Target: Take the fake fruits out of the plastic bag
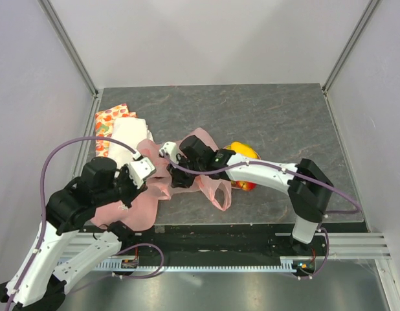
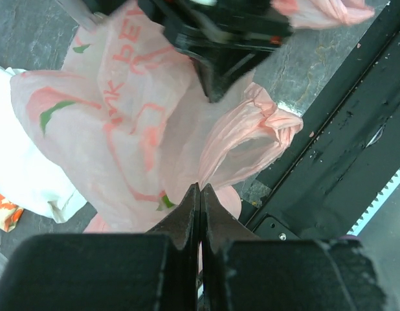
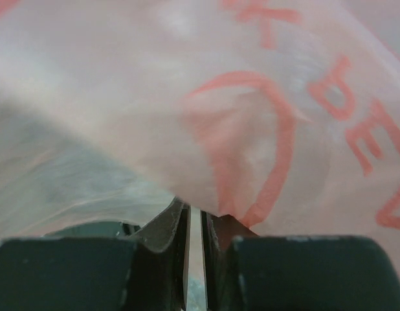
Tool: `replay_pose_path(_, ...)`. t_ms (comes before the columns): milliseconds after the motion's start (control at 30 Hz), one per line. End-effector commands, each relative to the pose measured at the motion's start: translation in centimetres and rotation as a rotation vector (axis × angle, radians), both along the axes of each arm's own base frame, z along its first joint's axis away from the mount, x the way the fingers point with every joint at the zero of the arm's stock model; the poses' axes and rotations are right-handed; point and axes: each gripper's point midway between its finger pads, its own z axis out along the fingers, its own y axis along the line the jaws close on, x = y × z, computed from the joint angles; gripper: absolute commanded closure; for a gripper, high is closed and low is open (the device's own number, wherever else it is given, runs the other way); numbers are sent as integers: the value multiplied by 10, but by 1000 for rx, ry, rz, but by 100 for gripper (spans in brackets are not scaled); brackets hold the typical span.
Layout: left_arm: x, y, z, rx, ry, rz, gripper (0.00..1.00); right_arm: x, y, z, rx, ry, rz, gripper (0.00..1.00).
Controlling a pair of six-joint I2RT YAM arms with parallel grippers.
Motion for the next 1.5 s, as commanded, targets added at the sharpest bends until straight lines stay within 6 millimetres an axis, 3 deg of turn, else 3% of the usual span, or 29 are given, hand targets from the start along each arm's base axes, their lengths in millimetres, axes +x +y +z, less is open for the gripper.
replay_pose_path(0, -5, -1, 12, -45, -24, -6, 99, 44, 28, 16, 106, 46, -178, 82)
replay_pose_path(33, -5, 0, 10, -38, -29, -11, 98, 49, 33, 5, 91, 56, -192, 82)
replay_pose_path(100, -8, 3, 2, -8, -46, -40, 98, 61, 45, 11, 112, 69, -235, 77)
replay_pose_path(133, -9, 5, -1, 4, -52, -53, 99, 66, 49, -1, 93, 87, -254, 71)
replay_pose_path(200, -8, 10, -9, 35, -70, -52, 98, 79, 56, 1, 110, 105, -297, 63)
replay_pose_path(233, -10, 14, -9, 45, -101, -66, 98, 81, 60, -8, 100, 117, -304, 58)
replay_pose_path(367, -14, 26, -24, 108, -124, -85, 98, 90, 72, -5, 122, 130, -304, 53)
replay_pose_path(467, -18, 33, -29, 136, -129, -83, 99, 97, 74, -2, 131, 129, -320, 51)
replay_pose_path(633, -23, 42, -33, 181, -142, -98, 98, 113, 76, -20, 111, 169, -390, 48)
replay_pose_path(733, -29, 52, -33, 203, -145, -84, 98, 119, 63, -5, 138, 178, -379, 49)
replay_pose_path(767, -31, 53, -32, 195, -149, -79, 98, 120, 55, -12, 119, 172, -394, 49)
replay_pose_path(867, -25, 50, -32, 182, -157, -61, 98, 119, 46, -27, 70, 163, -417, 49)
replay_pose_path(967, -13, 47, -27, 180, -176, -30, 99, 91, 42, -50, -13, 145, -359, 49)
replay_pose_path(1033, -9, 44, -26, 168, -172, -19, 98, 62, 41, -49, -46, 115, -283, 50)
replay_pose_path(1067, -8, 43, -26, 164, -171, -17, 98, 50, 33, -60, -77, 120, -266, 50)
replay_pose_path(1100, -7, 42, -26, 159, -169, -16, 98, 39, 32, -55, -75, 110, -243, 50)
replay_pose_path(1167, -6, 40, -28, 154, -163, -9, 98, 33, 26, -60, -83, 112, -240, 50)
replay_pose_path(1333, -6, 41, -28, 156, -162, -7, 98, 51, 39, -29, -10, 56, -273, 48)
replay_pose_path(1467, -3, 40, -27, 161, -166, -2, 98, 65, 51, -20, 25, 28, -288, 41)
